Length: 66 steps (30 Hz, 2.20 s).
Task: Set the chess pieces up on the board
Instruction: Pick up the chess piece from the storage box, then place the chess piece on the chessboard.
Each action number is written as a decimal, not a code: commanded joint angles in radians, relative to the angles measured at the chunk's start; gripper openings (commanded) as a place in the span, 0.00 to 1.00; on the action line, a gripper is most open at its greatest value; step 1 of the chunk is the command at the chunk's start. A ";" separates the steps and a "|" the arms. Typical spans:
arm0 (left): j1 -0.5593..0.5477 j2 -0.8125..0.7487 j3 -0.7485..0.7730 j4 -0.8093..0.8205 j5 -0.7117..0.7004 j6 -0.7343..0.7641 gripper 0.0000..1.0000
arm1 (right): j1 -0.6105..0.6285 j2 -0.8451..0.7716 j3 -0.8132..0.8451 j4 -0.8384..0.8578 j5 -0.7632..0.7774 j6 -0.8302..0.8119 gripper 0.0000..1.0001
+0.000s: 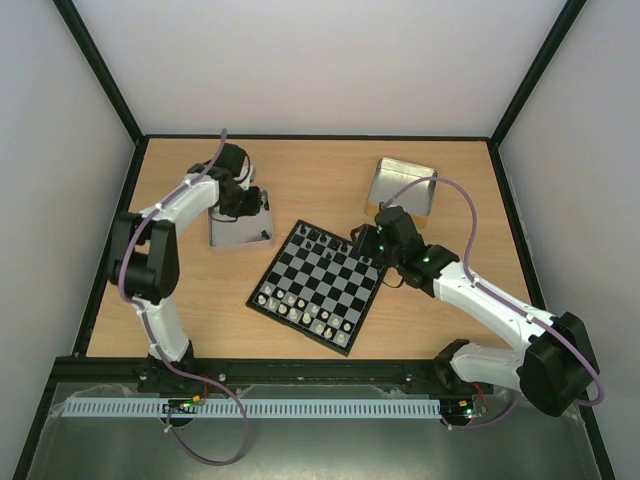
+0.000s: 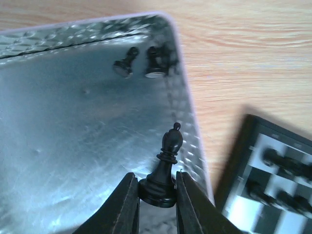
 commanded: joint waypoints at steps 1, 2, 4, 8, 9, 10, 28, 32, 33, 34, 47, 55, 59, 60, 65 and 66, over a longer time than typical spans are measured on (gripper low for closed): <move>0.000 -0.128 -0.069 0.027 0.143 0.031 0.12 | -0.001 -0.001 0.041 0.105 -0.167 -0.033 0.38; -0.002 -0.152 -0.087 0.041 0.187 0.041 0.12 | -0.002 0.005 0.049 0.119 -0.202 -0.034 0.39; -0.013 -0.212 -0.120 0.071 0.285 0.064 0.12 | -0.001 0.019 0.068 0.147 -0.277 -0.030 0.40; -0.064 -0.285 -0.159 0.114 0.464 0.131 0.11 | -0.001 0.026 0.096 0.224 -0.413 -0.017 0.48; -0.083 -0.298 -0.163 0.122 0.497 0.148 0.11 | -0.002 0.027 0.100 0.246 -0.445 -0.011 0.49; -0.102 -0.309 -0.169 0.131 0.527 0.163 0.11 | -0.002 0.031 0.104 0.264 -0.477 -0.005 0.51; -0.243 -0.384 -0.191 0.142 0.744 0.343 0.12 | -0.002 0.027 0.128 0.204 -0.404 0.120 0.43; -0.243 -0.383 -0.187 0.145 0.739 0.341 0.12 | -0.002 0.023 0.129 0.188 -0.370 0.125 0.40; -0.243 -0.383 -0.186 0.145 0.738 0.341 0.12 | -0.003 0.021 0.126 0.192 -0.367 0.125 0.40; -0.243 -0.382 -0.186 0.145 0.741 0.342 0.12 | -0.002 0.021 0.126 0.192 -0.369 0.123 0.40; -0.243 -0.379 -0.187 0.162 0.748 0.331 0.14 | -0.002 0.054 0.086 0.252 -0.496 0.147 0.27; -0.243 -0.390 -0.190 0.160 0.750 0.330 0.15 | -0.002 0.071 0.085 0.262 -0.486 0.139 0.10; -0.243 -0.392 -0.192 0.160 0.728 0.320 0.26 | -0.002 0.065 0.084 0.251 -0.438 0.115 0.02; -0.242 -0.394 -0.196 0.166 0.704 0.309 0.35 | -0.002 0.061 0.084 0.237 -0.407 0.100 0.02; -0.227 -0.420 -0.234 0.202 0.463 0.233 0.66 | -0.001 0.058 0.088 0.115 -0.159 -0.025 0.02; -0.222 -0.432 -0.244 0.207 0.429 0.219 0.68 | -0.001 0.062 0.086 0.083 -0.095 -0.053 0.02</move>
